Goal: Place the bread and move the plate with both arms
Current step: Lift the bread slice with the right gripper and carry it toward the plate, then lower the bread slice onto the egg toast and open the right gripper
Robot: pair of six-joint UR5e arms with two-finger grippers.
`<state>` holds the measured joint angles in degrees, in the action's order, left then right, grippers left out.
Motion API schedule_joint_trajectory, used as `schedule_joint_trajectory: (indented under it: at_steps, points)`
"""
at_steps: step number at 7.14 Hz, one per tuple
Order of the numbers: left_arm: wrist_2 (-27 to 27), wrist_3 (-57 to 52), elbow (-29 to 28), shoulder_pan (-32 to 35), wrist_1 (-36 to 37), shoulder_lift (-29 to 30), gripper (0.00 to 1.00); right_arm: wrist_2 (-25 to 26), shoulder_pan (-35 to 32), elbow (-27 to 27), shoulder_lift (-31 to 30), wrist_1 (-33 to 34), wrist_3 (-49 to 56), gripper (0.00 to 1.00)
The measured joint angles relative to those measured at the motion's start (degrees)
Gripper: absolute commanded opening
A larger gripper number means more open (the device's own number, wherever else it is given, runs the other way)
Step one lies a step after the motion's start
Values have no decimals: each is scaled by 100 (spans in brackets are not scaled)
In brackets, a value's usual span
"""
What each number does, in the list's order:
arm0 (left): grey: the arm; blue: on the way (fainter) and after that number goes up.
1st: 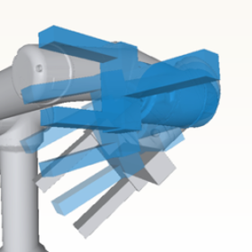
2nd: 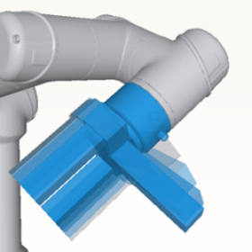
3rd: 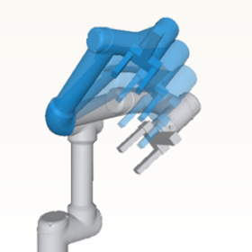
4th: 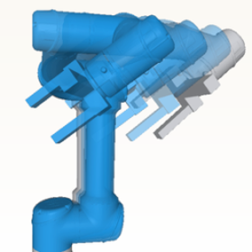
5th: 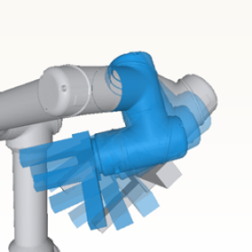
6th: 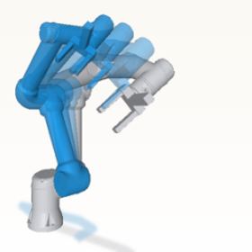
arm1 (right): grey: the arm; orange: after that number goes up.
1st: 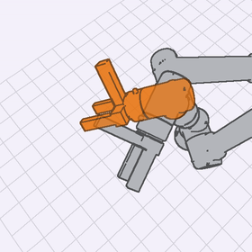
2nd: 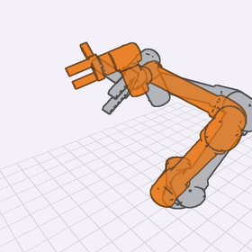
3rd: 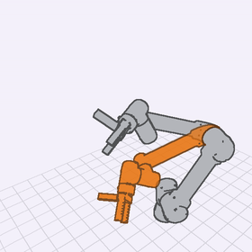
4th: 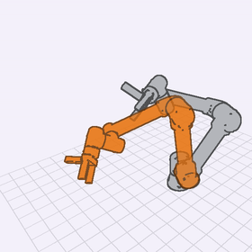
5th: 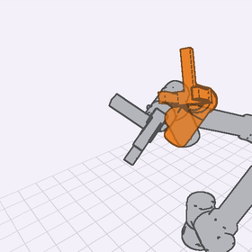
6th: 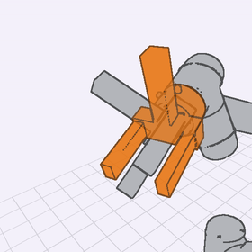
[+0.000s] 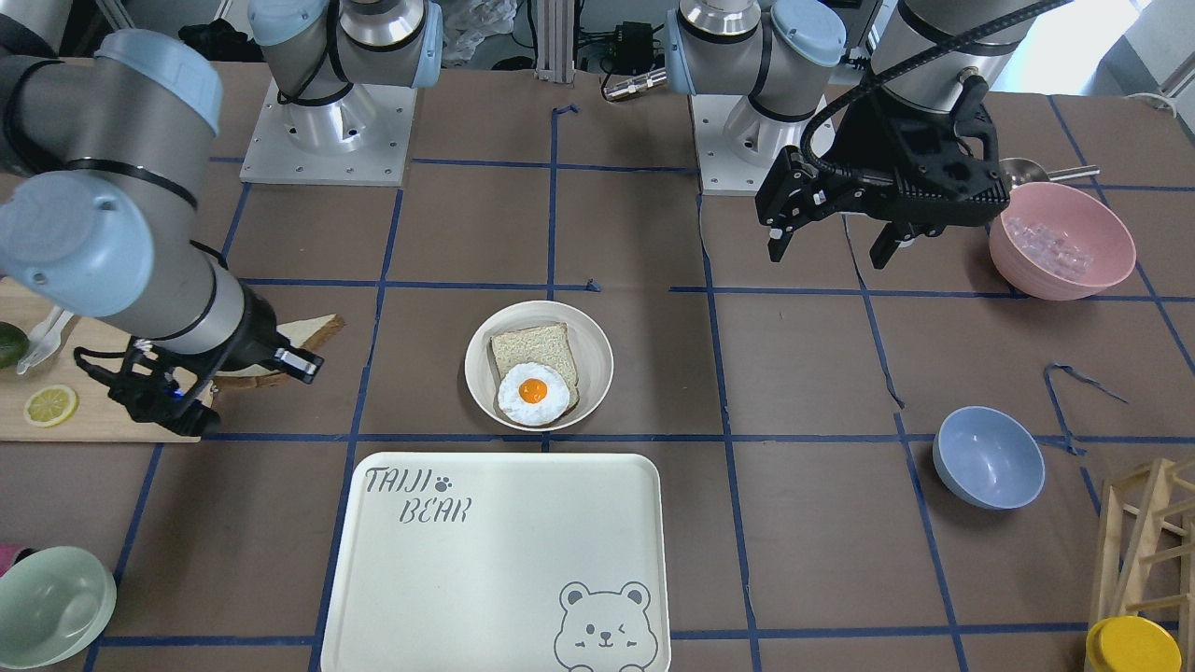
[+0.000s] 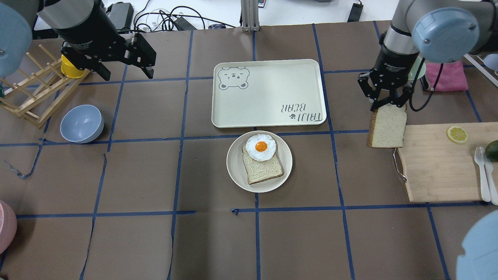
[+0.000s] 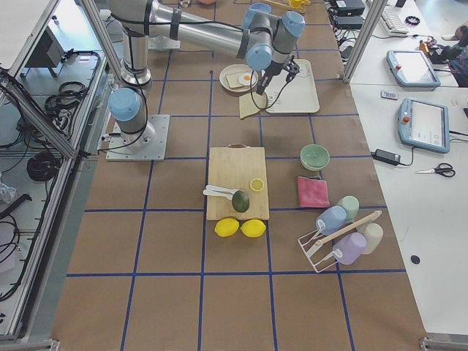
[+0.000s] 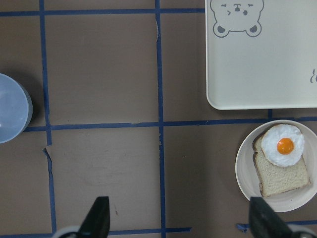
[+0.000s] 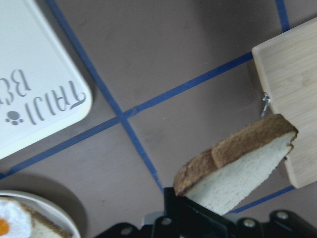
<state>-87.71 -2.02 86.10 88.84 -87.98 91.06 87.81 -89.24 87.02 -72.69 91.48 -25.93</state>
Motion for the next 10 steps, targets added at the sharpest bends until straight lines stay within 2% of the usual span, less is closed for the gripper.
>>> schedule_joint_trajectory:
  at_steps: [3, 5, 10]
  points:
    - [0, 0, 3, 2, 0, -1, 100, -473, -1168, -518, 415, -24, -1288, 0]
    - [0, 0, 3, 2, 0, -1, 100, -656, -1706, -668, 701, 7, -1589, 0]
    - [0, 0, 3, 1, 0, -1, 100, -691, -2226, -652, 1167, 389, -1444, 0]
